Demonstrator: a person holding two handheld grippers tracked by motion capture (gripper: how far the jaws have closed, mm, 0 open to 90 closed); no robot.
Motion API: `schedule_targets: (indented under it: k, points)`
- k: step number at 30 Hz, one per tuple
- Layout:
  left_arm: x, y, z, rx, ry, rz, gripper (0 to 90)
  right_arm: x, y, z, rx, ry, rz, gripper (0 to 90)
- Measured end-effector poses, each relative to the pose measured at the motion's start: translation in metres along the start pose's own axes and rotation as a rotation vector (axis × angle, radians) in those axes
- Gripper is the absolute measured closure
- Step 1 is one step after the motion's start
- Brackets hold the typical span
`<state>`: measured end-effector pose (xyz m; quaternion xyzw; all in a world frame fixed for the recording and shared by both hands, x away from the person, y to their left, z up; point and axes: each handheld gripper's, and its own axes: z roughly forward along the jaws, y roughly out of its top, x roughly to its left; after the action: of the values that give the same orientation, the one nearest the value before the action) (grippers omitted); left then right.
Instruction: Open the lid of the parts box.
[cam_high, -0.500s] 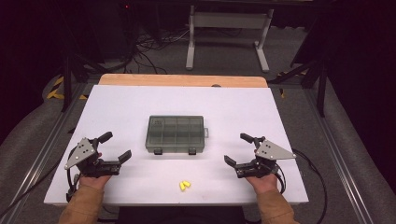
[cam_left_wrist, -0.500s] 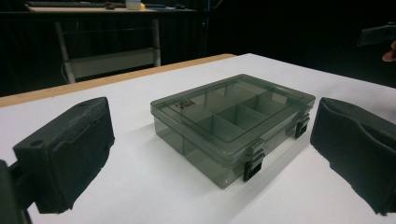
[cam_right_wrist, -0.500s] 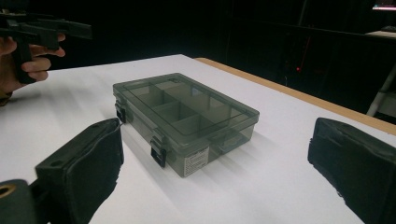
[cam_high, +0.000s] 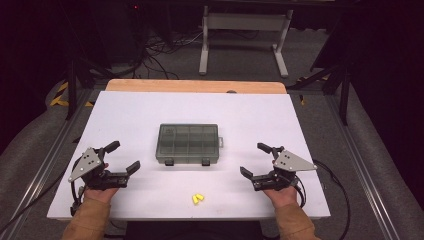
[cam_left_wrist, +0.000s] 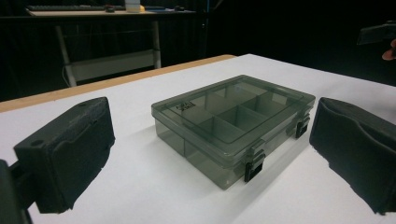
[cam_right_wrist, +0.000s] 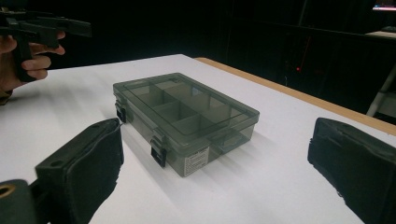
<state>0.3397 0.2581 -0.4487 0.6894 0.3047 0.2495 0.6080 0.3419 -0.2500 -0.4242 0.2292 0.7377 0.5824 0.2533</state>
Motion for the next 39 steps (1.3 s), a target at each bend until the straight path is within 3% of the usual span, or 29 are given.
schedule_targets:
  k: [21, 28, 35, 39]
  points:
    - [0.002, 0.001, 0.002, 0.020, -0.009, -0.011, 0.2, 0.000, 0.000, 0.001, 0.002, 0.003, -0.002, 3.6]
    - [0.003, 0.011, 0.010, 0.089, -0.047, 0.019, 0.4, -0.001, 0.007, 0.010, 0.044, 0.033, 0.006, 5.5]
    - [0.006, 0.023, 0.028, 0.214, -0.095, 0.058, 0.5, -0.001, 0.015, 0.030, 0.124, 0.077, 0.000, 6.6]
    - [0.009, 0.030, 0.035, 0.239, -0.115, 0.064, 1.2, -0.002, 0.019, 0.038, 0.150, 0.087, 0.008, 7.2]
